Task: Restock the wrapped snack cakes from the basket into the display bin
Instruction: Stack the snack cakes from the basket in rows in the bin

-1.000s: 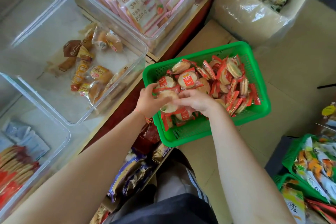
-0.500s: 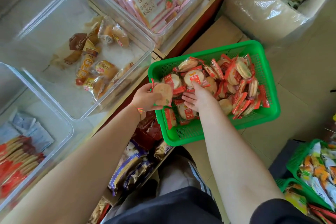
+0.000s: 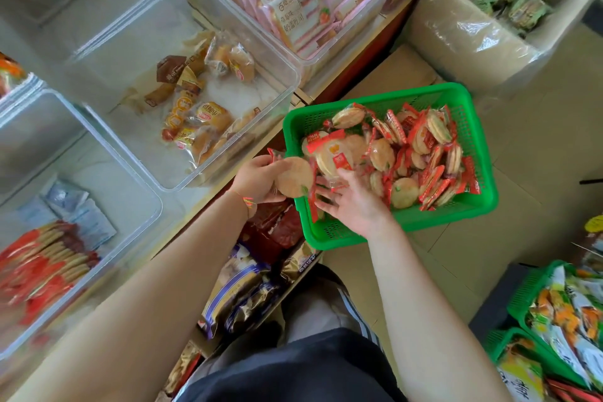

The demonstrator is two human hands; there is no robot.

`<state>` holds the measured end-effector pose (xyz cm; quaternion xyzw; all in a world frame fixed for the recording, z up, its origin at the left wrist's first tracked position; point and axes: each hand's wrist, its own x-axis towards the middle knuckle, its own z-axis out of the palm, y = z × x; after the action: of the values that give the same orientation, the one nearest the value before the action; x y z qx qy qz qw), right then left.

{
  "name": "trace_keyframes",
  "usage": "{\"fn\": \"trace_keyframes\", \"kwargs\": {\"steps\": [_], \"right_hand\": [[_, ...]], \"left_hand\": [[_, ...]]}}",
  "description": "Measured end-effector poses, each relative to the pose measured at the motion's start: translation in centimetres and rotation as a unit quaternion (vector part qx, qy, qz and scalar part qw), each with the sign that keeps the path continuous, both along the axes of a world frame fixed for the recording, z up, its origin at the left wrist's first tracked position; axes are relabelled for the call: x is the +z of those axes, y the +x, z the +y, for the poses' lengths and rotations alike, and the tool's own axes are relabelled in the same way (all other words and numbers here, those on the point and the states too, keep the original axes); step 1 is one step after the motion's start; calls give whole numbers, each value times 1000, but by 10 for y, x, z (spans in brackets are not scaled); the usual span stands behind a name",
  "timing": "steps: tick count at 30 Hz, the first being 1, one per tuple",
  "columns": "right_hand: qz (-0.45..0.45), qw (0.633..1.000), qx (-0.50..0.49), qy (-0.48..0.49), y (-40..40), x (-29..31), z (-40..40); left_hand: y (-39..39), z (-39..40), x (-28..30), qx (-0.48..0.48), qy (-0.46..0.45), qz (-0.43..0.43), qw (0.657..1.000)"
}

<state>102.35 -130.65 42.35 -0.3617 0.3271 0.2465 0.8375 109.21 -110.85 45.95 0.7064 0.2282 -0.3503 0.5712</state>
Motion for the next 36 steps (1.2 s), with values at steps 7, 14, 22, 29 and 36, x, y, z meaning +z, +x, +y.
{"fn": "trace_keyframes", "kwargs": {"steps": [7, 14, 22, 29, 36], "right_hand": [[-65, 988, 138, -8, -11, 51, 82], [-106, 972, 201, 55, -9, 88, 156], [-155, 932, 313, 94, 2, 108, 252], [-163, 927, 331, 69, 3, 116, 324], [-145, 940, 289, -105, 32, 106, 364]], "left_hand": [[-45, 77, 28, -32, 44, -71, 996], [-104, 179, 73, 67, -62, -51, 995], [-146, 268, 95, 245, -221, -14, 944], [-156, 298, 95, 271, -100, -80, 954], [-135, 361, 92, 274, 0, -164, 948]]}}
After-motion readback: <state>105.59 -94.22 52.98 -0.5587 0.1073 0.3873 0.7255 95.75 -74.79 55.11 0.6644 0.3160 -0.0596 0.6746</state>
